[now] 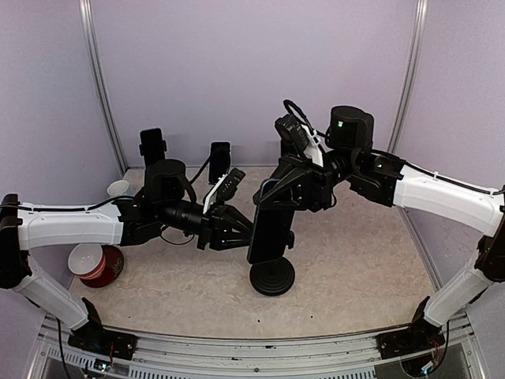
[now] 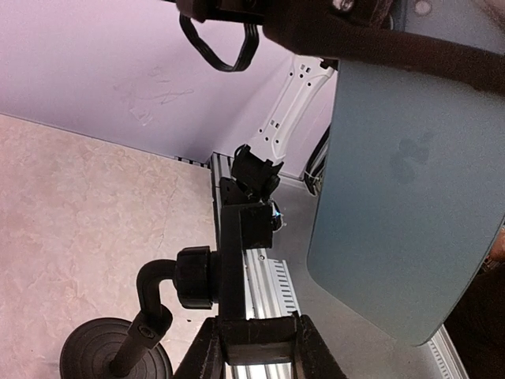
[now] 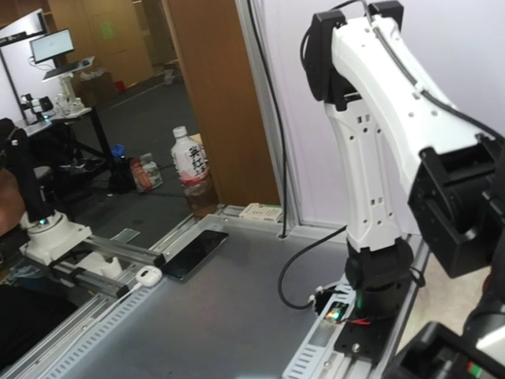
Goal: Place the phone on the phone stand
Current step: Install the phone on the phone stand.
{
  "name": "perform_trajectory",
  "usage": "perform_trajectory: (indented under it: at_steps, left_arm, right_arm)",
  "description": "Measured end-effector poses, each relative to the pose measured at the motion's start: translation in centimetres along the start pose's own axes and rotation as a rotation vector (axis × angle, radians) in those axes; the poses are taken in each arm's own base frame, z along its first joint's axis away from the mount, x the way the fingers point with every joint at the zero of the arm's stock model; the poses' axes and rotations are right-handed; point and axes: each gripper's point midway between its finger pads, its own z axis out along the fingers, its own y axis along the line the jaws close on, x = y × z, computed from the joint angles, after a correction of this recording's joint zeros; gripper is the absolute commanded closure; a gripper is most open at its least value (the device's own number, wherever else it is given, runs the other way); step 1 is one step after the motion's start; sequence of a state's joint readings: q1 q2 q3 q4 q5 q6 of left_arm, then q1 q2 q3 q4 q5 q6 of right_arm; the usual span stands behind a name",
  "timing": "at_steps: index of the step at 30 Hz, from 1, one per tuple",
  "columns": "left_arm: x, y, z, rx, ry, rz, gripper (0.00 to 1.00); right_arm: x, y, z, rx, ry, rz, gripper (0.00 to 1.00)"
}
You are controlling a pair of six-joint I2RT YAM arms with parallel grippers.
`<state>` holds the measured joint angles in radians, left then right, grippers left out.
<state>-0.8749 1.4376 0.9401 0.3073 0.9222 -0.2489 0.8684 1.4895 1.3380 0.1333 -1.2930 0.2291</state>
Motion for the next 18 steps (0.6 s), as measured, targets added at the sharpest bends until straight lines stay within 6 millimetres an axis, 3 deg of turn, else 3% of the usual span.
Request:
perform_trajectory:
  at_steps: [18]
  left_arm:
    - [-0.1,-1.0,0.0,0.055,-0.007,0.013,1.00]
  right_arm:
    - [2.3,-1.0,0.4,-0.035,0.018,0.041,1.00]
